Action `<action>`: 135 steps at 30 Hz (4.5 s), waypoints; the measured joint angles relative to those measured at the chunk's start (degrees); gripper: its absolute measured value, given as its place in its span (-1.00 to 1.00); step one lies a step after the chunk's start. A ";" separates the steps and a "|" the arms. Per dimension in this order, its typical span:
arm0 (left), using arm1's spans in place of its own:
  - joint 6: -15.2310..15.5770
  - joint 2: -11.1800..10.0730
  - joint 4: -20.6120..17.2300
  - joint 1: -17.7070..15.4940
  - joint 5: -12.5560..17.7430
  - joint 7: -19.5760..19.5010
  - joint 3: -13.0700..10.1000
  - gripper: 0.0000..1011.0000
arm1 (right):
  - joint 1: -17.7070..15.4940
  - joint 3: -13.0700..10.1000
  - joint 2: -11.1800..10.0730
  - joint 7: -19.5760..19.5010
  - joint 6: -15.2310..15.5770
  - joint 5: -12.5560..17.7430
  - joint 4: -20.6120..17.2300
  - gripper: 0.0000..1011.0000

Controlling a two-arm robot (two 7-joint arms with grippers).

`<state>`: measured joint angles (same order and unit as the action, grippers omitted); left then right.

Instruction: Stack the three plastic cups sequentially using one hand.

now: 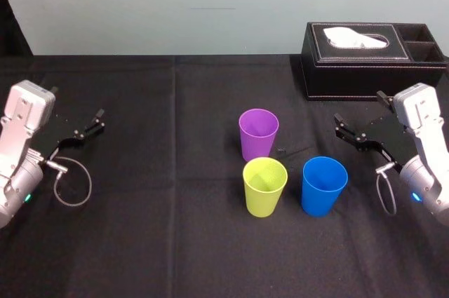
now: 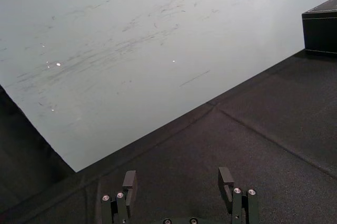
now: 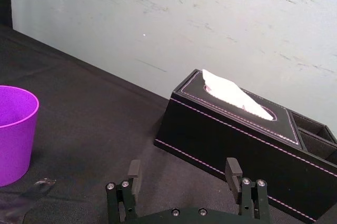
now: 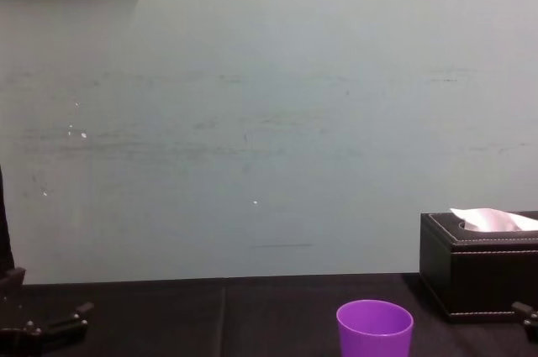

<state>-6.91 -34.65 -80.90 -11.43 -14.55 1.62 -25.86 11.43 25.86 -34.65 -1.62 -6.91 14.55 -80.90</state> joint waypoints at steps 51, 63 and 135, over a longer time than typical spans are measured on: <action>0.00 0.00 0.00 0.00 0.00 0.00 0.00 1.00 | -6.28 -6.07 -3.58 5.68 0.32 4.80 -7.75 0.99; 0.00 0.00 0.00 0.00 0.00 0.00 0.00 1.00 | -16.50 -12.84 -12.88 17.93 2.53 15.07 -14.30 0.99; 0.00 0.00 0.00 0.00 0.00 0.00 0.00 1.00 | -21.22 -14.02 -6.90 29.86 8.07 12.33 -17.48 0.99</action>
<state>-6.91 -34.65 -80.90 -11.43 -14.55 1.62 -25.86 -9.78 11.85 -41.54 28.24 1.16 26.88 -98.39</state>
